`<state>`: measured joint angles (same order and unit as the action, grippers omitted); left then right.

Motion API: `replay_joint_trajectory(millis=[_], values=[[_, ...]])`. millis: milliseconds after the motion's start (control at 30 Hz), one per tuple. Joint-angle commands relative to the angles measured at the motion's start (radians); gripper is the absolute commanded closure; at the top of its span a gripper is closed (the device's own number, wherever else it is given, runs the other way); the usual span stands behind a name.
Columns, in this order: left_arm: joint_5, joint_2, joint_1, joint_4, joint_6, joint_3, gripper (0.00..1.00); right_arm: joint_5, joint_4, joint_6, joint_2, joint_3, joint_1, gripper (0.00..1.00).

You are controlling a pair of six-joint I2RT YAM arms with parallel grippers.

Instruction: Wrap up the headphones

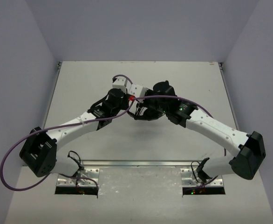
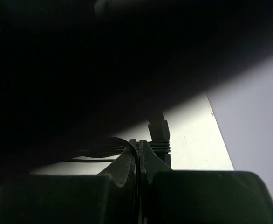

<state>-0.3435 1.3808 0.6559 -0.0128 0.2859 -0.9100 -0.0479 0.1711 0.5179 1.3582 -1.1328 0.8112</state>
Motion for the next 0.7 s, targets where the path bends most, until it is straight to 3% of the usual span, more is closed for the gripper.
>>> replay_joint_trajectory(millis=[0,267,400,667], values=[[0.124,-0.071,0.008,-0.090,-0.014,0.035,1.00,-0.105,-0.203,0.013,-0.019,0.037,-0.030,0.99],[0.288,-0.111,0.008,-0.089,-0.086,0.069,1.00,0.020,-0.128,0.168,-0.054,0.027,-0.090,0.99],[0.305,-0.109,0.008,-0.064,-0.077,0.062,1.00,-0.010,-0.104,0.283,-0.042,-0.002,-0.119,0.99],[0.278,-0.157,0.008,0.092,0.001,0.031,1.00,0.172,-0.013,0.116,0.008,-0.048,-0.247,0.92]])
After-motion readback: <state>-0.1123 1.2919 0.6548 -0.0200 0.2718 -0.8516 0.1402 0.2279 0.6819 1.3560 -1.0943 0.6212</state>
